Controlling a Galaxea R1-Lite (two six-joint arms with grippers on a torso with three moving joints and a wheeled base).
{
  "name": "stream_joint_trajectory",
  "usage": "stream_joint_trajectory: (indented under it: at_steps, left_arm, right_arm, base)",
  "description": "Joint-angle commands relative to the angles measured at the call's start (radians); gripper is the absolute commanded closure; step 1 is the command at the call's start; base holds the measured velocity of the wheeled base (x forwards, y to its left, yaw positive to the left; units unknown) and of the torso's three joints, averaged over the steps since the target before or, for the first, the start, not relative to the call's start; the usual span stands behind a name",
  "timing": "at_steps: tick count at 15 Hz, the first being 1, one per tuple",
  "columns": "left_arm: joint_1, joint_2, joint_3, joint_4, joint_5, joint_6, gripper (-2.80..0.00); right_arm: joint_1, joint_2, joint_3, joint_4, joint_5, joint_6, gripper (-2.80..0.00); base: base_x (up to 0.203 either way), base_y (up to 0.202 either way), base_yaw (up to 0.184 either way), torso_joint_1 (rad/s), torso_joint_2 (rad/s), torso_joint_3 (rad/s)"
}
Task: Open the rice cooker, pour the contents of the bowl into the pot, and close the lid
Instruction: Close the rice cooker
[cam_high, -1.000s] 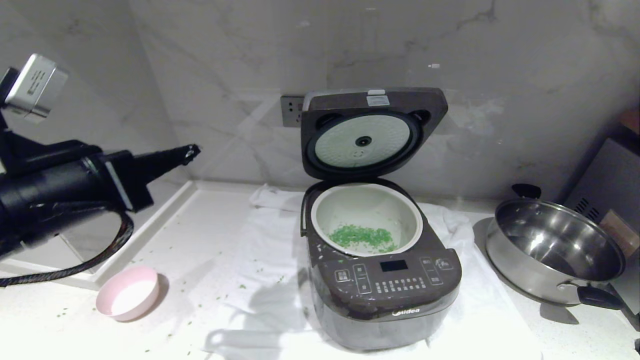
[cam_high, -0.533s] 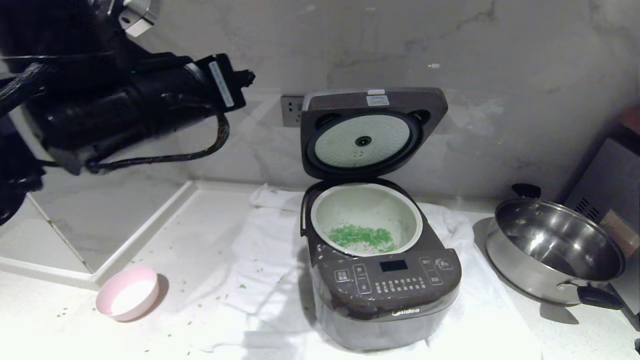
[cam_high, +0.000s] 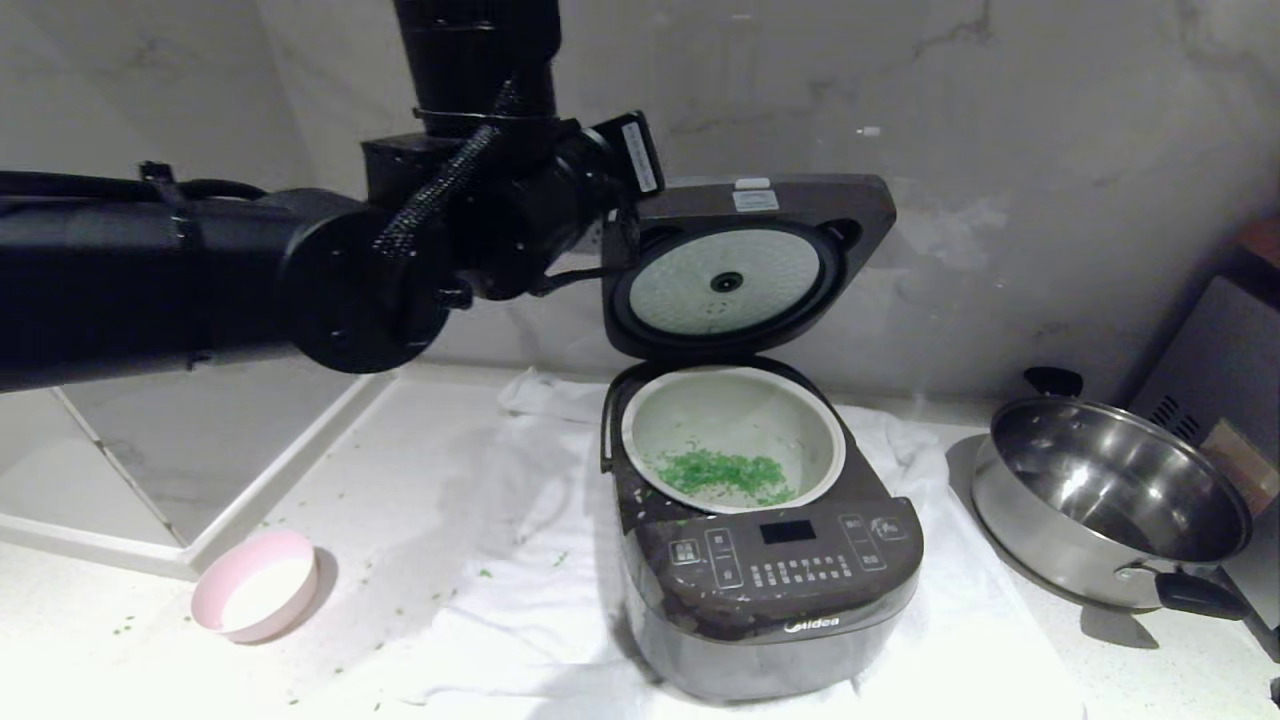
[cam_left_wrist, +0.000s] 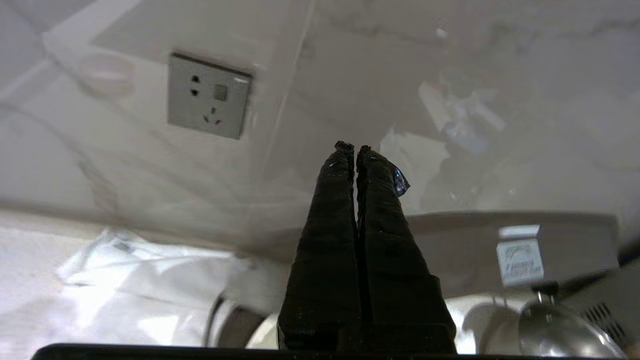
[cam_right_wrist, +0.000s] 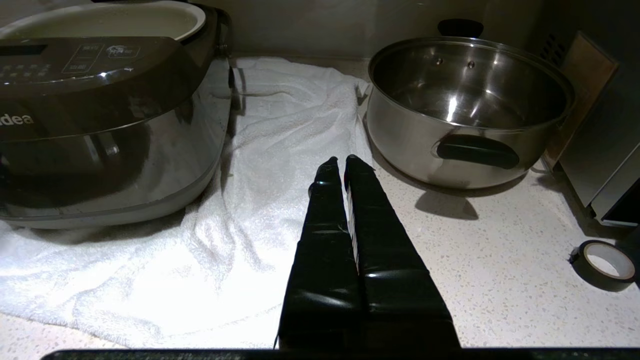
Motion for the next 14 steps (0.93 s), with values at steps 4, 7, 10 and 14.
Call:
stream_joint_trajectory:
  at_steps: [4, 7, 10, 14]
  left_arm:
    - [-0.038, 0.146, -0.14, -0.003, 0.122, -0.002, 0.0]
    - [-0.044, 0.126, -0.106, -0.002, 0.124, -0.002, 0.0]
    - [-0.063, 0.06, 0.007, -0.002, 0.121, -0.001, 0.0]
    - [-0.082, -0.033, 0.156, -0.005, 0.113, -0.003, 0.0]
  right_arm:
    - [0.0, -0.001, 0.002, 0.0, 0.0, 0.0, 0.0]
    - [0.0, -0.001, 0.002, 0.0, 0.0, 0.0, 0.0]
    - [0.0, -0.001, 0.002, -0.001, 0.0, 0.0, 0.0]
    - [0.0, -0.001, 0.002, 0.0, 0.0, 0.0, 0.0]
  base:
    - [0.0, 0.0, 0.0, 0.0, 0.0, 0.0]
    - [0.0, 0.0, 0.0, 0.0, 0.0, 0.0]
    - [0.0, 0.0, 0.0, 0.0, 0.0, 0.0]
    - [0.0, 0.0, 0.0, 0.0, 0.0, 0.0]
